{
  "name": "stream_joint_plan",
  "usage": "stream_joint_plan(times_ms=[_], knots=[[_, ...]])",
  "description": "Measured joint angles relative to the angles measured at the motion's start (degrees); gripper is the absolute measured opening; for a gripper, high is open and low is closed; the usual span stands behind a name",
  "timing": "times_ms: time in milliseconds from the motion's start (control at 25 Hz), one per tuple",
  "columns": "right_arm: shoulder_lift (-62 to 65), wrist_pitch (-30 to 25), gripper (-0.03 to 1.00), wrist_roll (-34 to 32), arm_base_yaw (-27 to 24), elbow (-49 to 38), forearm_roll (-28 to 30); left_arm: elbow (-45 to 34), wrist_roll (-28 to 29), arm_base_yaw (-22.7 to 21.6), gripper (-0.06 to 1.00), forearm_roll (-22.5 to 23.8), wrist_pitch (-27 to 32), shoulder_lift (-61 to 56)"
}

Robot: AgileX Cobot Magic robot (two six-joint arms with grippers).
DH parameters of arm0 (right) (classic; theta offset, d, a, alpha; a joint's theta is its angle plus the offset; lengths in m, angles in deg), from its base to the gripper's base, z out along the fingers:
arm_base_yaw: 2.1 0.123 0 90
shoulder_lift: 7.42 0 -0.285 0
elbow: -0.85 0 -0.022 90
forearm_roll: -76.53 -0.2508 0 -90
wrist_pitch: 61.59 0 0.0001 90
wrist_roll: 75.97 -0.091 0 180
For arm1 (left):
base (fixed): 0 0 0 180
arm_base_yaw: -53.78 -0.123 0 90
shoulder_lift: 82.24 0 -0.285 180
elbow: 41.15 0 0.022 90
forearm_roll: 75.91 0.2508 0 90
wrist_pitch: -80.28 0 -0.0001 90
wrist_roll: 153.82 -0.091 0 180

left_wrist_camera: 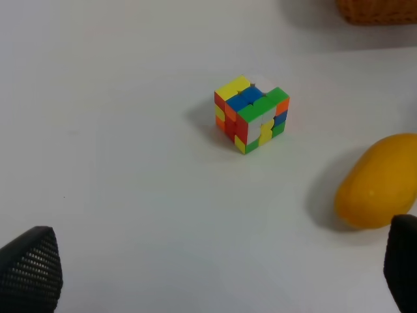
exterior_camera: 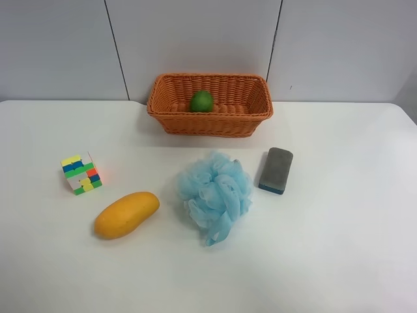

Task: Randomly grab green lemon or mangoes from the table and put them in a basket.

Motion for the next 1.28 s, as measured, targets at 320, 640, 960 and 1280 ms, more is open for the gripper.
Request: stream_joint_plan(times_ms=[320,640,960,1280], knots=[[16.9,0.0,0.92,0.8,0.0,-20.8,0.3,0.0,0.0,0.0,0.99,0.0,0.0,0.0],[31.8,2.5,0.92,9.6,0.0,-51.3,-10.3,0.0,0.0,0.0,0.99,0.0,0.0,0.0],[46.6,11.0,0.91,11.0,0.0,-72.3,-17.1,0.0,0.0,0.0,0.99,0.0,0.0,0.0],[61.6,12.0,0.91,11.0,0.0,-80.5,-18.2,0.0,0.0,0.0,0.99,0.0,0.0,0.0]])
